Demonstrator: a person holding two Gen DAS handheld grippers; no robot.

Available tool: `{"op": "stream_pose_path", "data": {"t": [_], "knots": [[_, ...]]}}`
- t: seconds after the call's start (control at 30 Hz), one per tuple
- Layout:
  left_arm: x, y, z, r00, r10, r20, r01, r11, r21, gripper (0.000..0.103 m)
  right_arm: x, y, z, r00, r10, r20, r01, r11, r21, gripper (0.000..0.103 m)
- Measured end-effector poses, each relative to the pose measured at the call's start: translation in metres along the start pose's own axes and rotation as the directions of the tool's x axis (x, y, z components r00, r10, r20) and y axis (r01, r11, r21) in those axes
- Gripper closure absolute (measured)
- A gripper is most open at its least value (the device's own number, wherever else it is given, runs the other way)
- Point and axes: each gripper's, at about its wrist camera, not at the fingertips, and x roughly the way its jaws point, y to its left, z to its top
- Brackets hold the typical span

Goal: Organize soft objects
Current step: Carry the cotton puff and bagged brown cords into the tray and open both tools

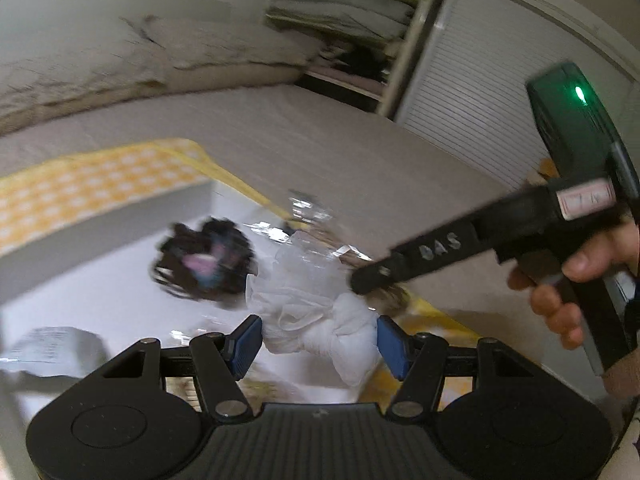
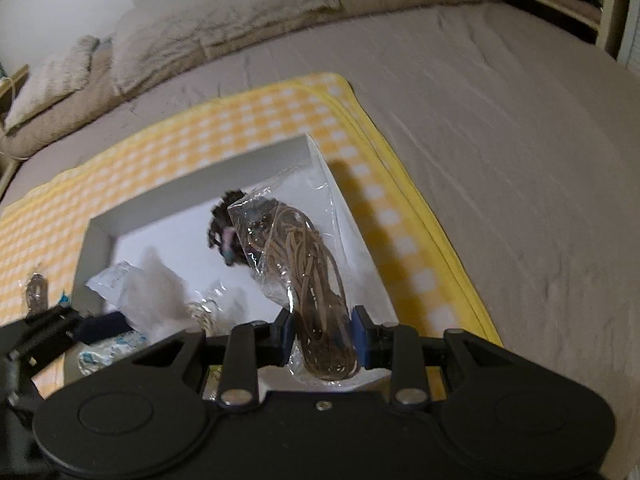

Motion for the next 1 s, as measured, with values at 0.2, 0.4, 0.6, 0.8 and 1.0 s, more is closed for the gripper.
{"op": "stream_pose_path", "data": {"t": [0.2,0.4,0.6,0.8,1.0], "knots": [[0.031,0.004,-0.006,0.996,-0.066,-0.06,0.067,0.998,0.012,0.04,0.012,-0.002,0.002,1.0,-0.005,-0.022,0.005,1.0,0.012,0.072],[0.053,0.021,-0.009,0.991,-0.047,-0.122,0.045,0.999,-0.02,0.04,0.016,-0.005,0.005,1.0,-0.008,-0.022,0.008,1.0,0.025,0.072],[0.048,0.022,-0.007,0.99,0.016,-0.143,-0.012,0.999,0.029,0.04,0.023,-0.001,0.006,0.999,-0.013,-0.045,0.014,1.0,0.022,0.072],[0.04,0.024,-0.007,0.981,0.1,-0.168,-0.085,0.992,0.098,0.04,0.027,0.009,0.006,0.998,-0.023,-0.059,0.024,1.0,0.01,0.072],[0.039,0.02,-0.009,0.978,0.116,-0.172,-0.094,0.987,0.13,0.04,0.031,0.013,0.004,0.995,-0.065,-0.08,0.064,0.998,-0.006,0.072]]}}
